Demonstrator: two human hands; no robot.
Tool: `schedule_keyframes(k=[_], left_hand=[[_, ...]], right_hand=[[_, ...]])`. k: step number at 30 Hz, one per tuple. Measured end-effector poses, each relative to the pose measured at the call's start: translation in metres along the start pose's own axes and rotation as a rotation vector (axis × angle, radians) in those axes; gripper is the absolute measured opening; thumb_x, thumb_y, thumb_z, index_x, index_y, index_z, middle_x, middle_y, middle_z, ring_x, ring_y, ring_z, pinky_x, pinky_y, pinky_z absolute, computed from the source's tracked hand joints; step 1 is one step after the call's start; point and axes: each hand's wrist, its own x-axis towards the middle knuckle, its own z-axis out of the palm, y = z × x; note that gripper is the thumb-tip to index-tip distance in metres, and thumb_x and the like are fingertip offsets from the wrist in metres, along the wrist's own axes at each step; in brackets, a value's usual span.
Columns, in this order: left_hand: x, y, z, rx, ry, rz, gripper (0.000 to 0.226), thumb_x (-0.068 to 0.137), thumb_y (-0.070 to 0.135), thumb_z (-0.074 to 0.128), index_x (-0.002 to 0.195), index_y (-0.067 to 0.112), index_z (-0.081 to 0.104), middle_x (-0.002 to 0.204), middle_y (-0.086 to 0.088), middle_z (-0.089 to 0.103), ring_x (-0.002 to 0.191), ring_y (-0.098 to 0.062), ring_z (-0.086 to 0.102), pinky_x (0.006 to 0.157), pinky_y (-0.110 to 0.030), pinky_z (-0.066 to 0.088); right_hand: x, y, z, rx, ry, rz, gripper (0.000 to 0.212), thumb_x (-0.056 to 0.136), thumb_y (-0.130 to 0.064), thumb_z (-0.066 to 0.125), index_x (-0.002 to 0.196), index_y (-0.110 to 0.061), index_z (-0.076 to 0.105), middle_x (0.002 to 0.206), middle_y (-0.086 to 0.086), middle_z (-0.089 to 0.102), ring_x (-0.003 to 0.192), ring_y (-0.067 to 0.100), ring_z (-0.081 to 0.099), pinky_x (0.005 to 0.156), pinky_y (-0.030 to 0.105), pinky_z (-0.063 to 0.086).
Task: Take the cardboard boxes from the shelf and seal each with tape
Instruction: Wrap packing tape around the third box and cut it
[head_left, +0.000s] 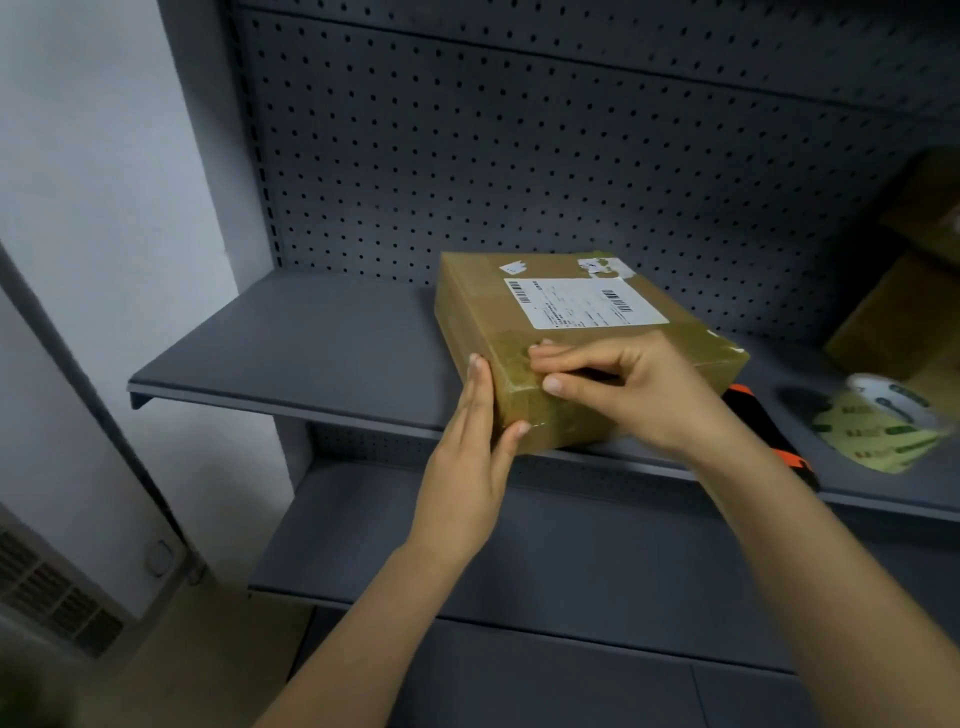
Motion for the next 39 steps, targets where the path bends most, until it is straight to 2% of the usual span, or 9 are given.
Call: schedule_keyframes(k=[5,12,16,19,23,27,29,32,39], left_hand=[[0.002,-0.001,-0.003,-0.039,-0.026,-0.013,0.070,0.094,0.056,0.031,0.150,0.032,-0.004,0.159,0.015,0.010,0.142,0.008,0.010,0.106,0.002,0.013],[0.011,-0.005,-0.016,-0.113,-0.083,-0.014,0.070,0.098,0.045,0.040,0.156,0.027,0.005,0.161,0.015,0.009,0.140,0.018,0.006,0.104,0.004,0.011],[0.013,-0.010,-0.019,-0.106,-0.099,0.038,0.070,0.096,0.043,0.041,0.153,0.027,0.004,0.158,0.015,0.010,0.135,0.027,0.001,0.106,0.003,0.012],[0.014,-0.014,-0.020,-0.128,-0.090,0.065,0.070,0.097,0.041,0.044,0.156,0.023,0.010,0.160,0.013,0.012,0.143,0.014,0.010,0.114,-0.008,0.020],[0.017,-0.025,-0.024,-0.207,-0.106,0.078,0.070,0.098,0.039,0.052,0.157,0.024,0.016,0.160,0.017,0.015,0.148,-0.005,0.023,0.117,-0.037,0.034],[0.019,-0.030,-0.025,-0.253,-0.096,0.080,0.071,0.096,0.043,0.054,0.156,0.026,0.022,0.157,0.029,0.017,0.146,-0.009,0.029,0.115,-0.044,0.037],[0.020,-0.027,-0.027,-0.248,-0.064,0.086,0.069,0.095,0.038,0.058,0.155,0.027,0.025,0.157,0.024,0.023,0.146,-0.009,0.030,0.115,-0.042,0.037],[0.028,-0.014,-0.031,-0.131,-0.012,0.164,0.069,0.094,0.025,0.065,0.153,0.023,0.030,0.159,0.007,0.027,0.147,-0.004,0.024,0.118,-0.020,0.024],[0.052,-0.001,-0.029,0.117,-0.103,0.316,0.049,0.089,0.033,0.070,0.135,0.018,0.059,0.144,0.003,0.052,0.144,-0.009,0.029,0.113,-0.009,0.015]], right_hand=[[-0.002,0.000,-0.012,-0.117,-0.110,-0.067,0.035,0.093,0.007,0.057,0.114,-0.017,0.070,0.121,-0.009,0.068,0.122,0.004,0.057,0.108,0.023,0.041],[-0.016,0.021,0.017,-0.306,0.245,-0.228,0.031,0.087,-0.016,0.070,0.118,-0.017,0.068,0.122,-0.009,0.066,0.124,0.004,0.056,0.112,0.035,0.039],[-0.010,0.021,0.010,-0.299,0.182,-0.208,0.030,0.091,-0.004,0.065,0.119,-0.015,0.067,0.124,-0.006,0.066,0.126,0.007,0.055,0.112,0.035,0.040],[-0.012,0.019,0.004,-0.323,0.110,-0.175,0.034,0.089,-0.008,0.069,0.122,-0.015,0.067,0.130,-0.005,0.064,0.130,0.007,0.051,0.114,0.034,0.037],[-0.013,0.021,0.024,-0.379,0.286,-0.207,0.041,0.075,-0.022,0.082,0.114,-0.016,0.071,0.124,-0.008,0.066,0.126,0.005,0.054,0.110,0.037,0.042],[-0.015,0.028,0.026,-0.447,0.279,-0.278,0.035,0.085,-0.006,0.073,0.120,-0.011,0.068,0.131,-0.003,0.063,0.131,0.007,0.050,0.114,0.036,0.035],[-0.017,0.026,0.019,-0.474,0.225,-0.275,0.040,0.089,0.008,0.062,0.125,-0.011,0.065,0.135,-0.001,0.060,0.133,0.008,0.048,0.117,0.033,0.031],[-0.017,0.021,0.014,-0.497,0.199,-0.256,0.056,0.085,0.022,0.050,0.129,-0.012,0.062,0.136,-0.002,0.059,0.134,0.007,0.047,0.118,0.030,0.028],[-0.026,0.031,-0.008,-0.564,0.486,-0.169,0.037,0.085,0.000,0.067,0.117,-0.019,0.071,0.127,-0.004,0.065,0.124,0.010,0.055,0.110,0.048,0.039]])
